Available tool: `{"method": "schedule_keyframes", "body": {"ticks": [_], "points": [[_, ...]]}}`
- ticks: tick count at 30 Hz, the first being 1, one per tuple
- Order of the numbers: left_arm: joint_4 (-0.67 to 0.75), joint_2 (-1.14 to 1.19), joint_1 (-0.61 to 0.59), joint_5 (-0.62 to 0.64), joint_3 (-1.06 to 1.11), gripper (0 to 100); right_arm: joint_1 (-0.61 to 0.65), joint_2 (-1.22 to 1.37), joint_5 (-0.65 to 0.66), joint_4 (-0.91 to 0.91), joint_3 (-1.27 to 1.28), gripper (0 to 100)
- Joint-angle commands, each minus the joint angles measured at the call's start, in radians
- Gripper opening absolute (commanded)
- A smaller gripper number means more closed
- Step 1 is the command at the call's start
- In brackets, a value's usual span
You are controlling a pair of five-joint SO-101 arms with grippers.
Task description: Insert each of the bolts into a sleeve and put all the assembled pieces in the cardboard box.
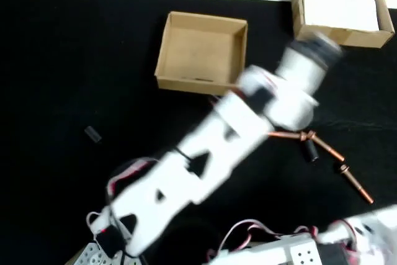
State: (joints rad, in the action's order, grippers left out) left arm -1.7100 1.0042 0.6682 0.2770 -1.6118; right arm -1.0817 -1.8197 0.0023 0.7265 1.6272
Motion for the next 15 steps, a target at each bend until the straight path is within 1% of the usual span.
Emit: {"method": "schedule_keyframes", "body": {"ticks": [1,4,6,7,10,15], "points": [[-0.077,-0.136,-0.143,0.087,-0.048,1,0.208,-0.010,-0.063,0.260,-0.153,0.7],[-0.078,-0.208,-0.242,0.106,-0.041,1,0.389,-0.010,-0.123,0.369,-0.229,0.7],[-0.080,-0.255,-0.275,0.106,0.001,1,0.483,-0.010,-0.141,0.378,-0.248,0.7],[-0.080,-0.280,-0.283,0.104,0.038,1,0.509,-0.010,-0.143,0.364,-0.246,0.7],[-0.080,-0.361,-0.269,0.104,0.237,1,0.521,-0.010,-0.143,0.340,-0.245,0.7],[-0.077,-0.558,-0.131,0.107,0.743,1,0.521,-0.010,-0.143,0.338,-0.199,0.7]]}}
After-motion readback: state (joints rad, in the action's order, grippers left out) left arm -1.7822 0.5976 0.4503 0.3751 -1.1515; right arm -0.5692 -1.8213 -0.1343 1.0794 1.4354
